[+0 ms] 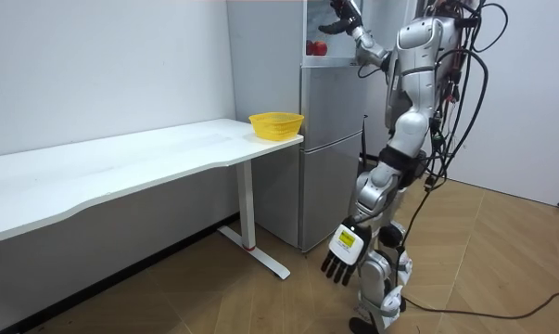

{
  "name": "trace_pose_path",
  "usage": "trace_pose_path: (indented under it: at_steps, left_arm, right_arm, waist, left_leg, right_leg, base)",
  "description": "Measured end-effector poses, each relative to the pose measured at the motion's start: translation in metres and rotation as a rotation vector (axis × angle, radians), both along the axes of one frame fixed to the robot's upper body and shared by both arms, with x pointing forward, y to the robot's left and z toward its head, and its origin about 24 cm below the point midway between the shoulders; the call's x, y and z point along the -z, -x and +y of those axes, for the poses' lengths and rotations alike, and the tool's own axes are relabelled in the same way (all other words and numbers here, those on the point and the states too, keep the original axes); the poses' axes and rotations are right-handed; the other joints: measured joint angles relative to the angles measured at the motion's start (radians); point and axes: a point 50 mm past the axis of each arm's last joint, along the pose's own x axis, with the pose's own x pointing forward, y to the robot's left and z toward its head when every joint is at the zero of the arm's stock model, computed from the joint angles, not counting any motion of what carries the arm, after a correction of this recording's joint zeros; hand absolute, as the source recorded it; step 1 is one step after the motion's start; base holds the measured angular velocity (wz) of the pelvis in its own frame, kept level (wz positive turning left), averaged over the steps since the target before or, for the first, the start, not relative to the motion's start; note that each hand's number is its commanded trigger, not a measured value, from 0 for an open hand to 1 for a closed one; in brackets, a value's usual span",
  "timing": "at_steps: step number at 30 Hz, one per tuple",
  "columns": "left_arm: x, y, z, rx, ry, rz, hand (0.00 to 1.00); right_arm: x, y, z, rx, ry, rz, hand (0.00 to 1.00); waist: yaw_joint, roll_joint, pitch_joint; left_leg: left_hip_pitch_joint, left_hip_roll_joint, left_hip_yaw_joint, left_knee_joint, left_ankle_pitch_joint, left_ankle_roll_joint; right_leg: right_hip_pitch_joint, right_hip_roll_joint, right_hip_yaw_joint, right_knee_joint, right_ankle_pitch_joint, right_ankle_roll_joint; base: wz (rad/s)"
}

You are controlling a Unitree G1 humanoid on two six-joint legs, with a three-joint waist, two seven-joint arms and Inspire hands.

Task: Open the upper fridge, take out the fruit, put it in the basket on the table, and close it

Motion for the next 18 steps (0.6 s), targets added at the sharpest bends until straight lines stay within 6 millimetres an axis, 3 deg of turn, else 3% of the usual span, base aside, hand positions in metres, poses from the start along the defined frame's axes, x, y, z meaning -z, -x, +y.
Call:
trace_pose_path:
  at_steps: [4,9,13,18]
  left_arm:
    - [0.002,0.012,-0.006,-0.043,-0.002,0.000,0.00]
    - [0.004,0.019,-0.013,-0.056,0.006,0.012,0.00]
    - [0.005,0.026,-0.014,-0.067,-0.004,0.030,0.00]
    - [0.006,0.021,-0.015,-0.061,-0.017,0.001,0.00]
  right_arm:
    - [-0.020,0.023,-0.002,0.019,0.017,-0.168,0.00]
    - [-0.019,0.048,-0.010,0.090,0.040,-0.254,0.00]
    - [-0.016,0.060,-0.018,0.136,0.032,-0.270,0.00]
    - [-0.017,0.066,-0.021,0.148,0.026,-0.304,0.00]
  waist:
    - [-0.014,0.012,-0.0010]
    - [-0.040,0.025,-0.0001]
    - [-0.065,0.025,-0.0040]
    - [-0.076,0.012,-0.0026]
  left_leg:
    - [0.014,0.003,-0.004,-0.010,0.000,0.000]
    - [0.012,0.003,-0.004,-0.010,0.000,0.000]
    - [0.014,0.004,0.004,-0.012,0.000,0.000]
    - [0.022,0.005,0.024,-0.013,0.000,0.000]
  right_leg:
    - [0.013,0.003,0.000,-0.006,0.000,0.000]
    - [0.013,0.003,0.002,-0.010,0.000,0.000]
    - [0.012,0.006,0.014,-0.010,0.000,0.000]
    - [0.007,0.008,0.032,-0.003,0.000,0.000]
  base:
    - [0.00]
    - [0.02]
    - [-0.06]
    - [-0.13]
